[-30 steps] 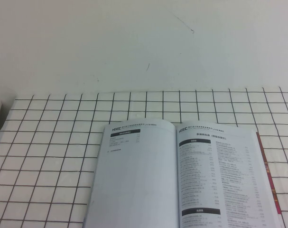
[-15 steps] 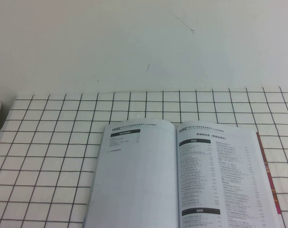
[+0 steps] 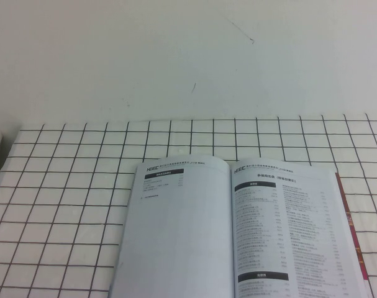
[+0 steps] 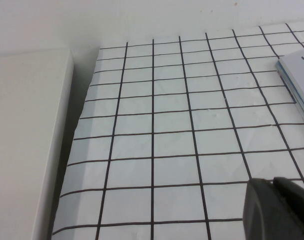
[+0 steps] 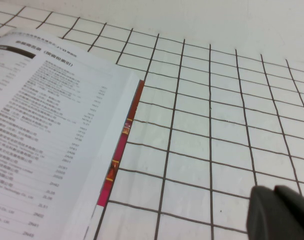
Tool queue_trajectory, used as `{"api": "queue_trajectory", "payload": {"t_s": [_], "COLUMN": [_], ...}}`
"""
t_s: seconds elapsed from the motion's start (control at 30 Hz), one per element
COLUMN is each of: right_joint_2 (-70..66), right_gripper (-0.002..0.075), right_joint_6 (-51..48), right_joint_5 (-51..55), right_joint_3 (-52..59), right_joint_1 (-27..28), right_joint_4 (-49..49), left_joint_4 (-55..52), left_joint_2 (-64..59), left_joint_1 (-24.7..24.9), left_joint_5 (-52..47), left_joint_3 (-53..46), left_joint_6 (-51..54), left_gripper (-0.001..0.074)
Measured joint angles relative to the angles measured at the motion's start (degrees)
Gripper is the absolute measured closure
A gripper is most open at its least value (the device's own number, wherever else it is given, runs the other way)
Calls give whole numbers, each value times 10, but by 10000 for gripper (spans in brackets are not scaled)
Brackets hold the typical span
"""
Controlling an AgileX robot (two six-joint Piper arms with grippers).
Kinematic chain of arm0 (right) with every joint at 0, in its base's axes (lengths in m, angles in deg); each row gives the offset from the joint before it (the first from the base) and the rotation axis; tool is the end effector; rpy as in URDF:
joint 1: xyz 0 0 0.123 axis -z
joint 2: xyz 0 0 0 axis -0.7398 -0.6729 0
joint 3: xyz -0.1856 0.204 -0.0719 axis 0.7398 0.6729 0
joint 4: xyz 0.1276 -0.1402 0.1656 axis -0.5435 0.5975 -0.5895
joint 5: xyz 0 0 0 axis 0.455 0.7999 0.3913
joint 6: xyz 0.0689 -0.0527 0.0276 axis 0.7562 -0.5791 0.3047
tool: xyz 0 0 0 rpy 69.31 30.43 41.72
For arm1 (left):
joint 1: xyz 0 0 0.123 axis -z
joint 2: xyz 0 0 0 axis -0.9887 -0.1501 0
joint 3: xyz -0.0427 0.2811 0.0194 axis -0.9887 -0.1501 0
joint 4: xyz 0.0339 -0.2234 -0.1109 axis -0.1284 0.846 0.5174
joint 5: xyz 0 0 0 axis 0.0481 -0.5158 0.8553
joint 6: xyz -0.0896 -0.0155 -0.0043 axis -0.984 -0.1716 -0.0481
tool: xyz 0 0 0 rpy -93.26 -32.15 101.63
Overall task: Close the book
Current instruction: 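Close the open booklet and leave it lying on the table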
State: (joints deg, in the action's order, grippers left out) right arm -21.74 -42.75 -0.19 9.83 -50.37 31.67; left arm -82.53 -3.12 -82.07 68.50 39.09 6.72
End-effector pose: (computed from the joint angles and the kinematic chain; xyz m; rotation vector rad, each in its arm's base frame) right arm 0.0530 0.0010 0.1754 -0.2189 1.8342 -0.1248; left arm 0.0534 -0.0024 0.1785 0.0148 1.8166 -0.0189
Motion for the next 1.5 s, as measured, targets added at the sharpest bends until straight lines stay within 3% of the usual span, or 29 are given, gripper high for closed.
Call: {"api": "queue_trajectory", "payload": {"t_s": [0.87,1.07,1.3,1.5], "right_joint_2": [0,0,0,0], "right_gripper": [729,729,729,729], "right_joint_6": [0,0,0,0], "right_joint_5": [-10,-102,-303,-379], "right_joint_3": [0,5,5,5], "right_joint_1": [0,0,0,0], "right_joint_4": [0,0,0,0], "left_joint_4": [11,128,303,347], "left_joint_2": [0,0,0,0], "left_joint_1": [0,0,0,0], "left_joint_5": [14,110,280,328], "left_joint_3": [0,-3,-3,-3], "left_joint_6": [0,0,0,0], "left_gripper": [739,739,739,739]}}
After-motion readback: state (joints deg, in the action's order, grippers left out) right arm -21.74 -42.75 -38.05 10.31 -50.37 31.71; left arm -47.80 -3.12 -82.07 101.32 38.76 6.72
